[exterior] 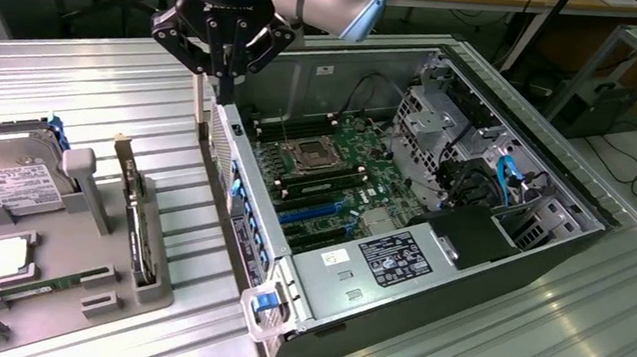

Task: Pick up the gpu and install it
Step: 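Reach for the gpu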

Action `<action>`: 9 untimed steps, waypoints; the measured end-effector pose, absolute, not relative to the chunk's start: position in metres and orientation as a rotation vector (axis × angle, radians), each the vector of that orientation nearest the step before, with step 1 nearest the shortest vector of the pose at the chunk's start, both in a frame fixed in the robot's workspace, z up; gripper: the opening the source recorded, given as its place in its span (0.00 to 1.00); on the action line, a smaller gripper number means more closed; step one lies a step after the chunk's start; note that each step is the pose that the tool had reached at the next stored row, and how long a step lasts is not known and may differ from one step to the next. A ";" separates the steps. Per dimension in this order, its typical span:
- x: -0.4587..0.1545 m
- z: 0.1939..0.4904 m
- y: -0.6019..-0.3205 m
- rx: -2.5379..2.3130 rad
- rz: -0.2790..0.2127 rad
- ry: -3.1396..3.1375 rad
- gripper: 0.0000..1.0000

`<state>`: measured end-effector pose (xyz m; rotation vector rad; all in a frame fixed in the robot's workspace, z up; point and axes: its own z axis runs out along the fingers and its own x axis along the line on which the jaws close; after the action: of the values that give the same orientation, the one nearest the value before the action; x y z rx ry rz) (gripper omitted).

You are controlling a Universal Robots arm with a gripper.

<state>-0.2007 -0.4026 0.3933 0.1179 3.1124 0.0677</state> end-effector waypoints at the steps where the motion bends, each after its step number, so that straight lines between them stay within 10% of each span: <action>1: -0.201 0.393 -0.403 0.118 0.068 3.113 0.11; 9: -0.206 0.393 -0.405 0.118 0.068 3.113 0.11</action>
<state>-0.2062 -0.4051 0.3933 0.1180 3.1125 0.0676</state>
